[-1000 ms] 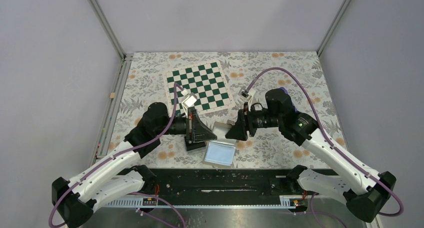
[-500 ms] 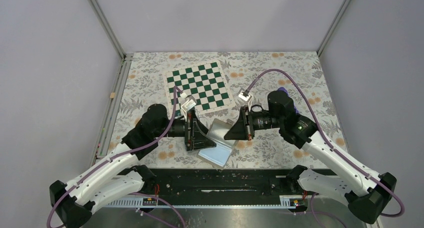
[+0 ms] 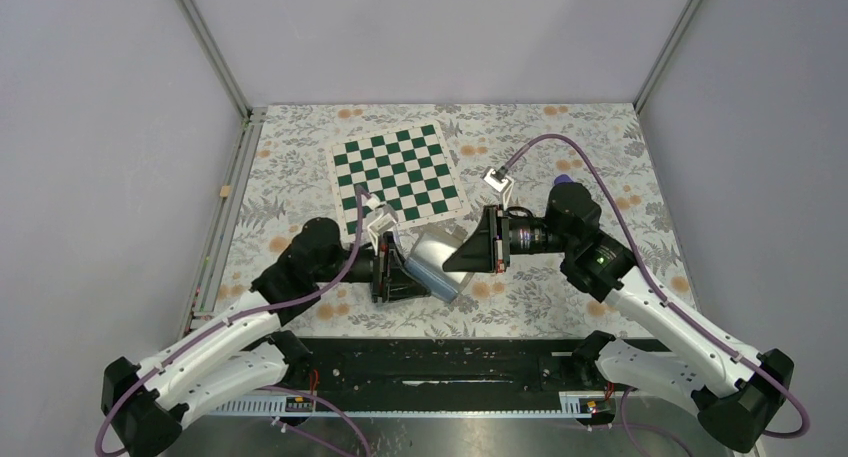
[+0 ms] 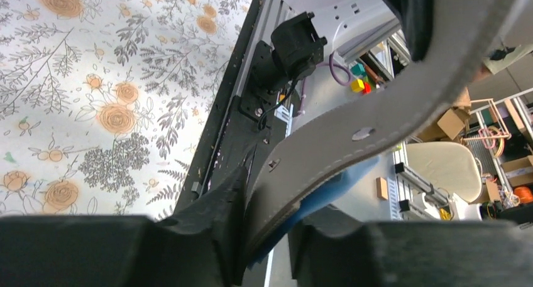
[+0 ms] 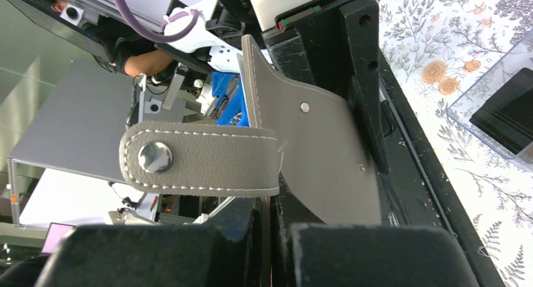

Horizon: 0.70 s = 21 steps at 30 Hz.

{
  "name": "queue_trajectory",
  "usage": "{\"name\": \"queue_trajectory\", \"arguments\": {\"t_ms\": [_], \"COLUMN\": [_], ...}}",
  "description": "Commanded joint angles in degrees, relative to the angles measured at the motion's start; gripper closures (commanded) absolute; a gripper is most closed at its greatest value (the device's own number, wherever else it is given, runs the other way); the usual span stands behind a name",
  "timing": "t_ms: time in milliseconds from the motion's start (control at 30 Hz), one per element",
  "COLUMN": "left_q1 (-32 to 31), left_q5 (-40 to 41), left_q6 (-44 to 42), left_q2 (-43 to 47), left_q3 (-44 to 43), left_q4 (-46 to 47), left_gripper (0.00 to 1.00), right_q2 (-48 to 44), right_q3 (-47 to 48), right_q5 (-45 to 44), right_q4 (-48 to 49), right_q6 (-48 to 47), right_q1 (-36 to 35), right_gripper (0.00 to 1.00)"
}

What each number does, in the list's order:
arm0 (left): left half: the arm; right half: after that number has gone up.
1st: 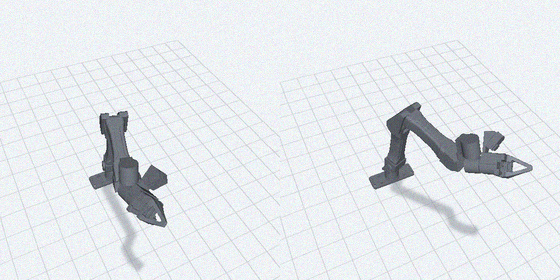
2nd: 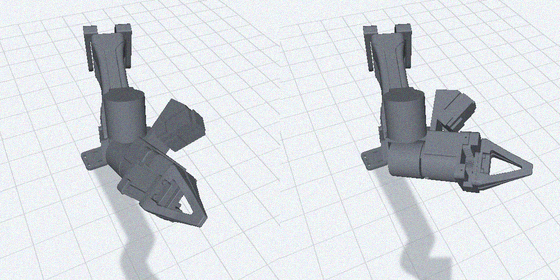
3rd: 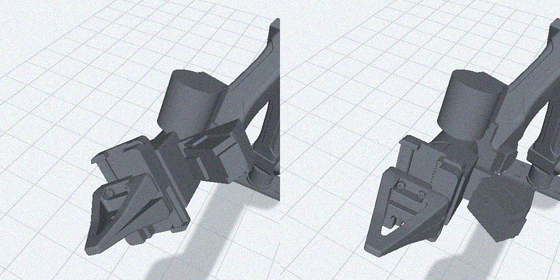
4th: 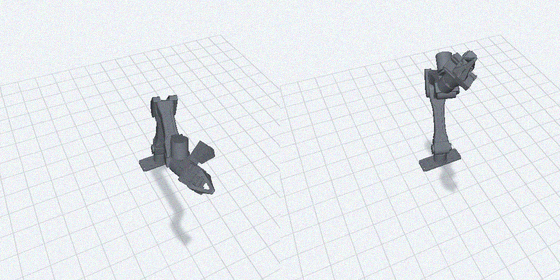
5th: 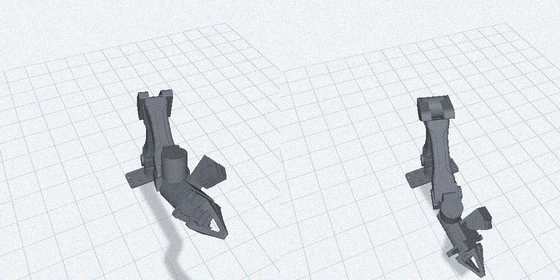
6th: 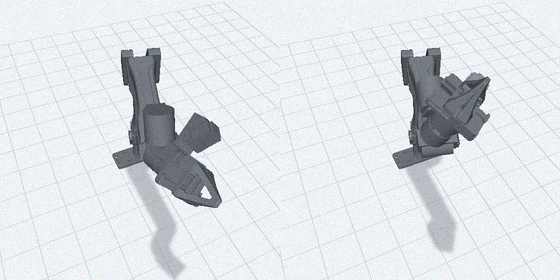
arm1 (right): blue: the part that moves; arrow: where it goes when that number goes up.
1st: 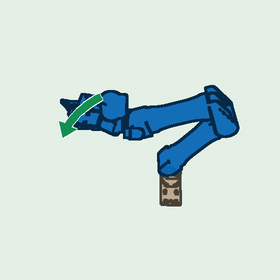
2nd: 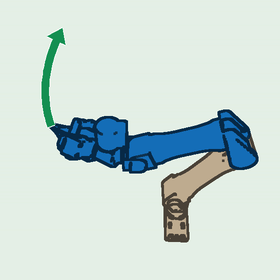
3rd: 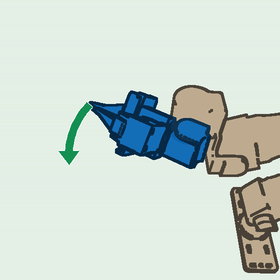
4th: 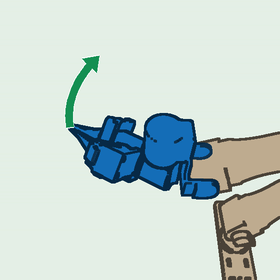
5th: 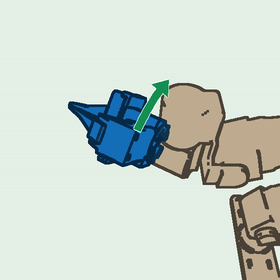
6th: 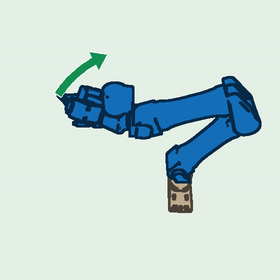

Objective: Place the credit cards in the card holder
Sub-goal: Open the card holder.

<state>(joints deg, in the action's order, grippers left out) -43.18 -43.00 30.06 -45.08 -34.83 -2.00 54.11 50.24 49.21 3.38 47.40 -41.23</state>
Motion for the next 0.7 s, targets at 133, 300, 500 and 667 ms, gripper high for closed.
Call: {"name": "queue_trajectory", "arguments": {"t_ms": [133, 300, 500, 667], "left_q1": [-0.13, -0.13, -0.08, -0.15], "left_q5": [4.78, 5.83, 9.87, 17.81], "left_q6": [-1.58, -1.39, -2.89, -6.22], "left_q2": [-6.19, -8.62, -4.66, 4.38], "left_q3": [-3.14, -5.93, -5.45, -2.99], "left_q4": [10.81, 12.19, 8.88, 0.04], "left_gripper": [0.81, 0.82, 0.56, 0.33], "right_q2": [-2.09, -2.72, -3.61, -3.69], "right_q3": [1.76, 1.36, -0.19, -2.05], "right_q5": [5.79, 5.98, -0.1, -10.85], "right_q4": [0.15, -5.38, -7.7, -10.53], "right_q6": [3.05, 0.54, -1.36, -3.15], "right_q1": [-0.02, 0.01, 0.03, 0.61], "right_gripper": [1.0, 1.0, 1.0, 1.0]}}
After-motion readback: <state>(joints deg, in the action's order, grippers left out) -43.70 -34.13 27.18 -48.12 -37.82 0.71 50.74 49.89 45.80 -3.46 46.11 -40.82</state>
